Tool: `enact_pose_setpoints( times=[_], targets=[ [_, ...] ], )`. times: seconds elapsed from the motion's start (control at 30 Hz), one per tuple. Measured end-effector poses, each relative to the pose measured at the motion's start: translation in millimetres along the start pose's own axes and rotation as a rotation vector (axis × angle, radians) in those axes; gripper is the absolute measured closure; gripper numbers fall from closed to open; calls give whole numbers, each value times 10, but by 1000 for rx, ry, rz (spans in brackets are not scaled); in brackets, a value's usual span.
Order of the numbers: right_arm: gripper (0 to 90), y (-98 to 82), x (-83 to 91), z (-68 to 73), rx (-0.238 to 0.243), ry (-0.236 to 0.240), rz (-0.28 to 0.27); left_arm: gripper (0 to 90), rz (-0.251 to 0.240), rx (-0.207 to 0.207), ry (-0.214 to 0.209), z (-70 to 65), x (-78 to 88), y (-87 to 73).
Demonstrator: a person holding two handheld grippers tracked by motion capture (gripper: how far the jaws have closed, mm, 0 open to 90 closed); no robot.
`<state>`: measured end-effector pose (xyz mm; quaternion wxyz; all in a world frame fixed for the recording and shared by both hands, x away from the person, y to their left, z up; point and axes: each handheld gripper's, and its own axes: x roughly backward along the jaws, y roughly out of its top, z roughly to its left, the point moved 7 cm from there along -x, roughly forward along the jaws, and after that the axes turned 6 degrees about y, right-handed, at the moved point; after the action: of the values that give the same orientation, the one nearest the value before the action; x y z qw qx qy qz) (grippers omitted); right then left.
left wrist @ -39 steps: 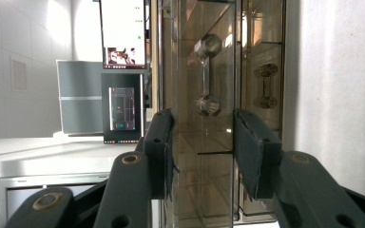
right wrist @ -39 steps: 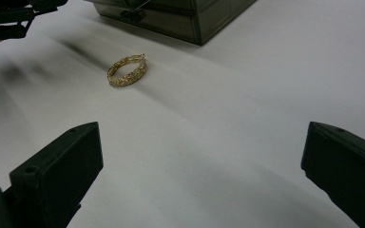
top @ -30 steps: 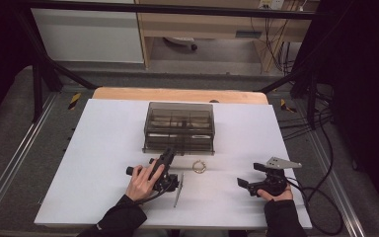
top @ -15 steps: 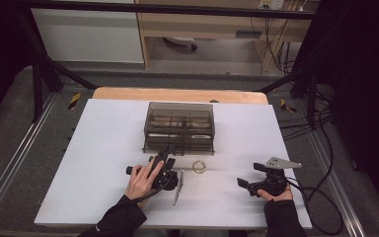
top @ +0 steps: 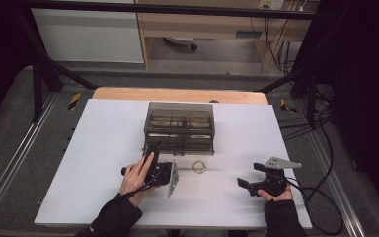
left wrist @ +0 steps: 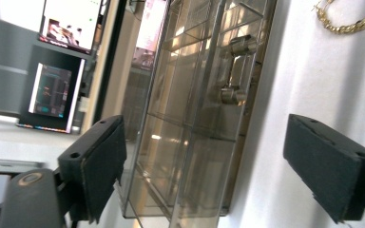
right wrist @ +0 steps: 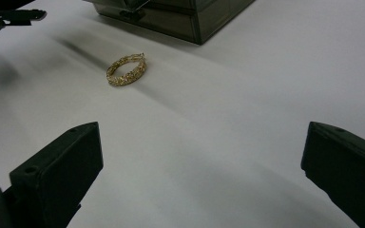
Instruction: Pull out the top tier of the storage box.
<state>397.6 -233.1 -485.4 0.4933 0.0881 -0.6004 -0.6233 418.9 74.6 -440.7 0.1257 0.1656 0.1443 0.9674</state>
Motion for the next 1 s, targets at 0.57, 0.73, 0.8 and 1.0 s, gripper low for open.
enact_pose_setpoints(
  times=[0.57, 0.73, 0.8, 1.0],
  targets=[
    [7, -2, -2, 4, -2, 0, 0, 78, 36, 232, -109, 140, 127, -193],
    [7, 0, 1, 0, 0, -1, 0, 74, 60, 286, -111, 184, 166, -309],
    [7, -2, -1, 1, -2, -2, 1, 73, 66, 315, -121, 188, 177, -351],
    [7, -1, 0, -1, -1, -3, 1, 72, 84, 407, -158, 207, 220, -500]
  ],
)
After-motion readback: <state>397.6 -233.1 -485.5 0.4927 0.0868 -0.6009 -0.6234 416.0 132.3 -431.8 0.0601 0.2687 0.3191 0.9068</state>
